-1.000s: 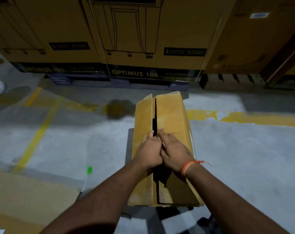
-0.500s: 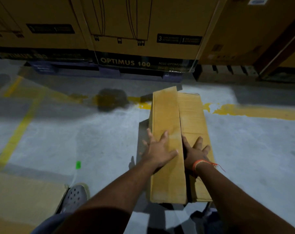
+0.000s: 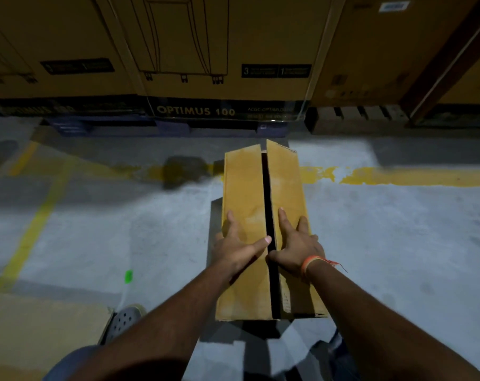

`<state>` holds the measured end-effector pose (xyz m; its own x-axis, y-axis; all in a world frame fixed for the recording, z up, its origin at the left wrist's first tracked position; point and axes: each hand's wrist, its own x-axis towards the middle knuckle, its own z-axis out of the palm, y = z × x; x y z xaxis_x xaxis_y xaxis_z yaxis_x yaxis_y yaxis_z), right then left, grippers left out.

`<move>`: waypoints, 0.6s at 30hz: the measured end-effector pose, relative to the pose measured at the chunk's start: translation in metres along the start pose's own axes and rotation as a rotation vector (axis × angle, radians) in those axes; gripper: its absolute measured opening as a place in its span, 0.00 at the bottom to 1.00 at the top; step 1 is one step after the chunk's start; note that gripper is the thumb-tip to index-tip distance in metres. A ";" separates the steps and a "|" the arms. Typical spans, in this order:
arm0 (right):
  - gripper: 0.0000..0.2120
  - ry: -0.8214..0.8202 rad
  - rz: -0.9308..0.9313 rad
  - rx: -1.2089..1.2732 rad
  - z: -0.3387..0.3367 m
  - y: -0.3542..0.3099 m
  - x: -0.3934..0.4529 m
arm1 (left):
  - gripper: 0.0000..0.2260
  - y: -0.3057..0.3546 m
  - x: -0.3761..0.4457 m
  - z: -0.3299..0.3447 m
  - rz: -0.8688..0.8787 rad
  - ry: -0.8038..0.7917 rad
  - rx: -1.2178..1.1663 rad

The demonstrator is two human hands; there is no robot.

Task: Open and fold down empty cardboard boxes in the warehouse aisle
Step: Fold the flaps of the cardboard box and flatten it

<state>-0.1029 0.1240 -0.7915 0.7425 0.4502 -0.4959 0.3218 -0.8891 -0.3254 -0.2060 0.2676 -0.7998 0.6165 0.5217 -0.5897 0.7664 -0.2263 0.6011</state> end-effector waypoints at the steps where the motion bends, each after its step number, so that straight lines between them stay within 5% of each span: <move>1: 0.54 -0.001 -0.043 0.003 0.002 -0.007 0.000 | 0.59 -0.004 -0.003 -0.004 -0.026 0.027 0.027; 10: 0.45 0.078 -0.231 0.246 -0.025 -0.012 -0.008 | 0.59 -0.017 -0.017 -0.014 -0.131 0.097 0.128; 15: 0.49 0.276 -0.106 -0.051 -0.047 0.016 -0.004 | 0.51 -0.029 -0.017 -0.052 0.000 -0.079 -0.551; 18: 0.44 0.252 -0.015 -0.254 -0.037 0.022 0.000 | 0.35 -0.052 -0.022 -0.088 -0.018 -0.109 -0.770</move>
<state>-0.0738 0.1009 -0.7688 0.8480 0.4571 -0.2683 0.4461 -0.8889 -0.1045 -0.2751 0.3403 -0.7702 0.6501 0.4268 -0.6287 0.4598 0.4377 0.7726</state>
